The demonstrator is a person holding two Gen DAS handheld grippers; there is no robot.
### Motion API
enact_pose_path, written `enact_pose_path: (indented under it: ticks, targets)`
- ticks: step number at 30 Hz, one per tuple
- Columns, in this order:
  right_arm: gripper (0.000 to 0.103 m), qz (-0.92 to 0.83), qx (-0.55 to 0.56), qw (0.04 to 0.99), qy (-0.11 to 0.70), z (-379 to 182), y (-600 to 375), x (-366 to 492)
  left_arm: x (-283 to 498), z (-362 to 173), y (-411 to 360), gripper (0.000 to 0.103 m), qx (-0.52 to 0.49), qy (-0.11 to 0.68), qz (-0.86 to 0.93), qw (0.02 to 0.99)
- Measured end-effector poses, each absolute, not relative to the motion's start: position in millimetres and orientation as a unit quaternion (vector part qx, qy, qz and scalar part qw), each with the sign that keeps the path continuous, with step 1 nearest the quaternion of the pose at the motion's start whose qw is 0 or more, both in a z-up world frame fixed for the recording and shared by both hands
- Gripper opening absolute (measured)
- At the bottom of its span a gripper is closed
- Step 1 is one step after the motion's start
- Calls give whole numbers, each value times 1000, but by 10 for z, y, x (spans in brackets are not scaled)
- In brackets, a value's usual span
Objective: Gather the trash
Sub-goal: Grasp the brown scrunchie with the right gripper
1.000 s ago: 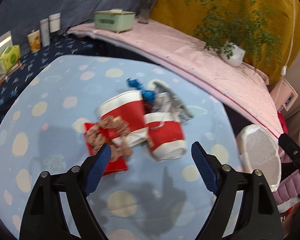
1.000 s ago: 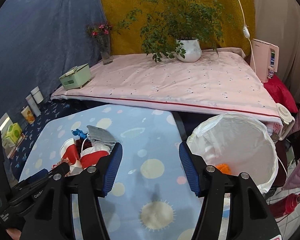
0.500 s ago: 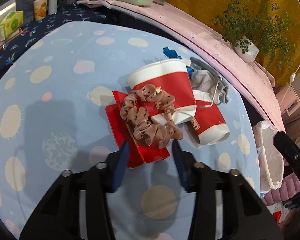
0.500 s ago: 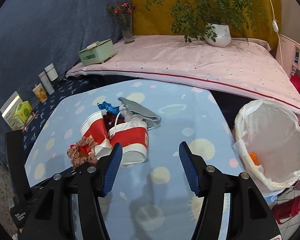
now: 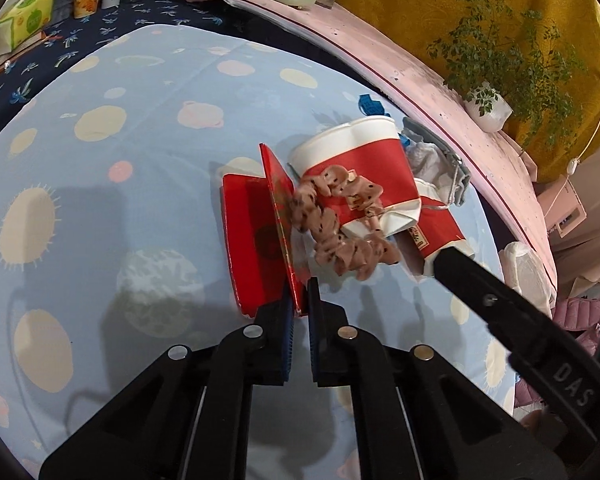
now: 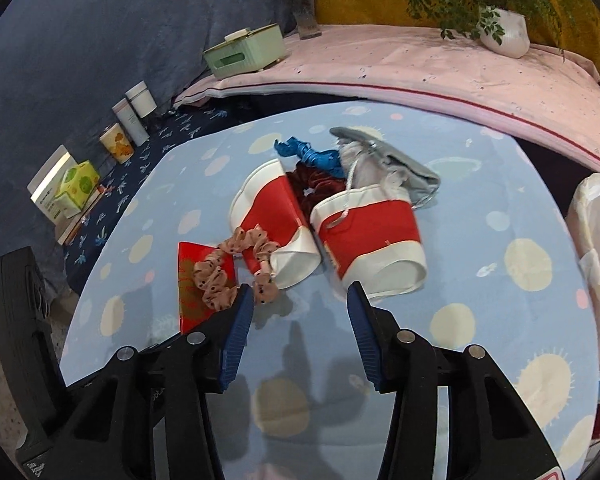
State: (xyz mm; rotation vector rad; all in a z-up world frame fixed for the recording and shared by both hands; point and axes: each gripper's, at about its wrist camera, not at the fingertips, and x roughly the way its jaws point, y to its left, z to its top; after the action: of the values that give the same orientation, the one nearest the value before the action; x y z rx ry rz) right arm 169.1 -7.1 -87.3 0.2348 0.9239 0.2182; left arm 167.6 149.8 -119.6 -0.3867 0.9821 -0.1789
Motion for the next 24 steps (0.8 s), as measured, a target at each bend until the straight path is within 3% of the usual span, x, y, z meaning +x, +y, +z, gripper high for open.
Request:
enact_pose_path:
  ticks: [10, 14, 16, 24]
  targets:
    - [35, 108, 114, 864, 479, -1151, 134, 1907, 1635, -1223, 1646, 6, -198, 462, -74, 861]
    - [15, 108, 91, 861, 489, -1212, 219, 1931, 1624, -1213, 1663, 6, -205, 453, -66, 865]
    - [11, 107, 81, 861, 491, -1227, 256, 1944, 1633, -1225, 1681, 6, -213, 452, -64, 864]
    - [7, 89, 35, 874, 476, -1136, 414, 1862, 1589, -1269, 1750, 6, -222, 446, -69, 864]
